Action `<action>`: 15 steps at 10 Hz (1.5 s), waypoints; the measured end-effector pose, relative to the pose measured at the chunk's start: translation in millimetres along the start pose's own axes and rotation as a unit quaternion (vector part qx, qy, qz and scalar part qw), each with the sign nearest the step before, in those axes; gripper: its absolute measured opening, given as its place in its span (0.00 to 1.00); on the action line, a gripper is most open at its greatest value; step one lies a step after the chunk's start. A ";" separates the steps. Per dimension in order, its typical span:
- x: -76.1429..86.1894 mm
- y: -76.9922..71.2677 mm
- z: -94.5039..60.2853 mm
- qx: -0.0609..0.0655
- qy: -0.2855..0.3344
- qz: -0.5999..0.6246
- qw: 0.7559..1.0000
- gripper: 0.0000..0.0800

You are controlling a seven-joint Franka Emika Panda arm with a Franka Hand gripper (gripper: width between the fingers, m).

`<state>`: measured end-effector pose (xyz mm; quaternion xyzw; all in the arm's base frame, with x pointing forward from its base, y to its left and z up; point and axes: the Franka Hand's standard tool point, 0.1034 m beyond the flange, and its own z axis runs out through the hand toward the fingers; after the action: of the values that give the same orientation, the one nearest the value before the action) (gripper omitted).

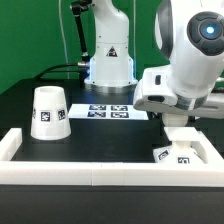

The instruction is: Assemble lamp

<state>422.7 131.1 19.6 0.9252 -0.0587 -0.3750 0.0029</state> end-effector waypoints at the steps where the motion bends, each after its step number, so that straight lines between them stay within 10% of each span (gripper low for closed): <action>1: -0.8 0.2 1.8 -0.001 -0.001 0.000 1.000 0.87; 12: -2.2 3.1 12.1 -0.002 -0.004 0.001 1.000 0.72; 15: -2.2 15.0 -9.5 -0.024 0.000 -0.058 0.998 0.72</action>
Offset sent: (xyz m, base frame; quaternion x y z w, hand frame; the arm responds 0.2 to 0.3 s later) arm -0.0104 -0.0013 -0.0008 0.0042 0.0062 0.0083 0.9999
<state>426.1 116.1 28.7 0.9268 0.0042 -0.3755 0.0038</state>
